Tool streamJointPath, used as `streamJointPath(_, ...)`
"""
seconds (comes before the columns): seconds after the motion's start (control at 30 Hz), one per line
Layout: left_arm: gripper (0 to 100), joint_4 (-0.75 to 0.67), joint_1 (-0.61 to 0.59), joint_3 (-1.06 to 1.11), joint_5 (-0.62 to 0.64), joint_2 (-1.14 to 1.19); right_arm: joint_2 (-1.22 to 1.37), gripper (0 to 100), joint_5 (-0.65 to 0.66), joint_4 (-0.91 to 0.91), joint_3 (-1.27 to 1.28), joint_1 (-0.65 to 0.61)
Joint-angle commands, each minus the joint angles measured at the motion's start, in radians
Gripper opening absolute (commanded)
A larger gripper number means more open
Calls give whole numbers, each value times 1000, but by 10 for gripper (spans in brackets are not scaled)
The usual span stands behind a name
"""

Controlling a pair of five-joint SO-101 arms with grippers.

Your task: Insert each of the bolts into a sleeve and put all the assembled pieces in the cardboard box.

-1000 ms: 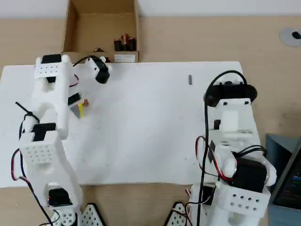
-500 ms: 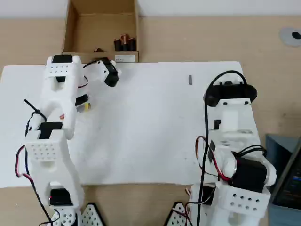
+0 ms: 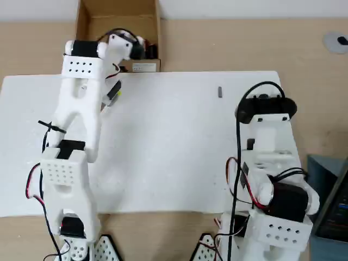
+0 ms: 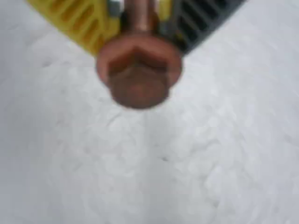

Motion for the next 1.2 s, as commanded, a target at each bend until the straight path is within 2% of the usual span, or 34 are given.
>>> streamJointPath(0.0, 5, 14, 18, -57, 138, -131, -21, 9, -2, 15, -53, -10)
streamJointPath(0.2, 5, 14, 38, 18, 296, -355, -22, 9, -3, 40, -105, -7)
streamJointPath(0.5, 7, -2, 135, 462, 385, -832, -22, 9, -8, 38, -136, -5)
streamJointPath(0.63, 7, -124, 152, 724, 457, -1023, -22, 9, -9, 18, -134, 5)
streamJointPath(0.87, 6, -499, 144, 1223, 532, -1349, -22, 9, -9, -103, -68, 77)
streamJointPath(1.0, 6, -684, 144, 1416, 628, -1535, -35, 9, -11, -144, -39, 74)
streamJointPath(1.17, 6, -835, 146, 1606, 787, -1721, -173, 9, -11, -213, 107, 74)
